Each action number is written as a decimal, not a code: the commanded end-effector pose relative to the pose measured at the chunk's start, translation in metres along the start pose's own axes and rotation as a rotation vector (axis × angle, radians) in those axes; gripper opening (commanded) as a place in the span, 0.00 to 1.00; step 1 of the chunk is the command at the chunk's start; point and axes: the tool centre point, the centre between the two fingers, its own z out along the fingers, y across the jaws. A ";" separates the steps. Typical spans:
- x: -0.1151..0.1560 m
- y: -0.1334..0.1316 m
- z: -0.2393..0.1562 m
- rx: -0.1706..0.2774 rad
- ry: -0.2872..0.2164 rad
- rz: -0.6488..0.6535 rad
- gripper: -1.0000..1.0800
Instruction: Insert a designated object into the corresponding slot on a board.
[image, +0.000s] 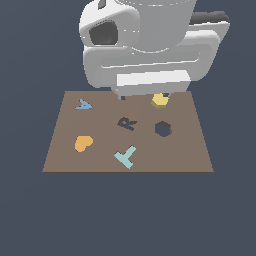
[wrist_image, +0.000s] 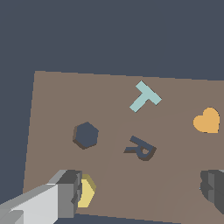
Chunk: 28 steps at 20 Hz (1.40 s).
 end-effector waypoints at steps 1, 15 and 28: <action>0.000 0.000 0.000 0.000 0.000 0.000 0.96; -0.029 -0.014 0.031 -0.009 -0.009 0.102 0.96; -0.086 -0.054 0.100 -0.029 -0.028 0.329 0.96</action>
